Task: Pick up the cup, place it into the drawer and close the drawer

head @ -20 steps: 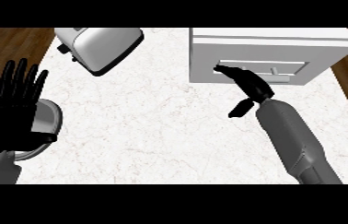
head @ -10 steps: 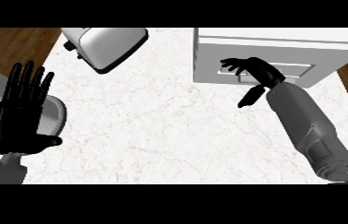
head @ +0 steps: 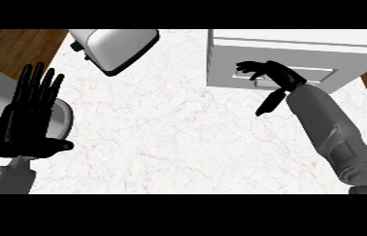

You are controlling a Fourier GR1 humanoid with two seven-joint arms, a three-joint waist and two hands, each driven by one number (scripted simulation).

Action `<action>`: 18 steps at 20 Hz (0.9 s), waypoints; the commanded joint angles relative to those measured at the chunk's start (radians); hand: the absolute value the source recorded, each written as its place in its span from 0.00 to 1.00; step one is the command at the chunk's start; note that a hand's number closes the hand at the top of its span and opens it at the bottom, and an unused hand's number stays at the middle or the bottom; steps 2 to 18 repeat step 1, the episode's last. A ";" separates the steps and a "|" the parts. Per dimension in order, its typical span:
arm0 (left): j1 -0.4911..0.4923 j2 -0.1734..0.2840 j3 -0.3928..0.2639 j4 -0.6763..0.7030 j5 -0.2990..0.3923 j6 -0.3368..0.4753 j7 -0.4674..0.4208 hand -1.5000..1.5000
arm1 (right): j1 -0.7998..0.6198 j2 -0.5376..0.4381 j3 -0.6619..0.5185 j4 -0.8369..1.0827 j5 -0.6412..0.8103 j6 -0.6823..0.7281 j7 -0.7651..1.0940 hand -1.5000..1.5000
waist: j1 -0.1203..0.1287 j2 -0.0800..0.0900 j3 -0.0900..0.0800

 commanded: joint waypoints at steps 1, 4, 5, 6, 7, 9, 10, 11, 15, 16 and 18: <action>-0.001 0.004 -0.001 0.015 -0.010 -0.009 0.005 0.00 | -0.053 -0.073 -0.017 0.039 0.014 -0.078 0.088 0.00 | 0.020 0.030 0.003; -0.001 0.004 -0.001 0.015 -0.010 -0.009 0.005 0.00 | -0.053 -0.073 -0.017 0.039 0.014 -0.078 0.088 0.00 | 0.020 0.030 0.003; -0.001 0.004 -0.001 0.015 -0.010 -0.009 0.005 0.00 | -0.053 -0.073 -0.017 0.039 0.014 -0.078 0.088 0.00 | 0.020 0.030 0.003; -0.001 0.004 -0.001 0.015 -0.010 -0.009 0.005 0.00 | -0.053 -0.073 -0.017 0.039 0.014 -0.078 0.088 0.00 | 0.020 0.030 0.003; -0.001 0.004 -0.001 0.015 -0.010 -0.009 0.005 0.00 | -0.053 -0.073 -0.017 0.039 0.014 -0.078 0.088 0.00 | 0.020 0.030 0.003; -0.001 0.004 -0.001 0.015 -0.010 -0.009 0.005 0.00 | -0.053 -0.073 -0.017 0.039 0.014 -0.078 0.088 0.00 | 0.020 0.030 0.003; -0.001 0.004 -0.001 0.015 -0.010 -0.009 0.005 0.00 | -0.053 -0.073 -0.017 0.039 0.014 -0.078 0.088 0.00 | 0.020 0.030 0.003; -0.001 0.004 -0.001 0.015 -0.010 -0.009 0.005 0.00 | -0.053 -0.073 -0.017 0.039 0.014 -0.078 0.088 0.00 | 0.020 0.030 0.003; -0.001 0.004 -0.001 0.015 -0.010 -0.009 0.005 0.00 | -0.053 -0.073 -0.017 0.039 0.014 -0.078 0.088 0.00 | 0.020 0.030 0.003; -0.001 0.004 -0.001 0.015 -0.010 -0.009 0.005 0.00 | -0.053 -0.073 -0.017 0.039 0.014 -0.078 0.088 0.00 | 0.020 0.030 0.003; -0.001 0.004 -0.001 0.015 -0.010 -0.009 0.005 0.00 | -0.053 -0.073 -0.017 0.039 0.014 -0.078 0.088 0.00 | 0.020 0.030 0.003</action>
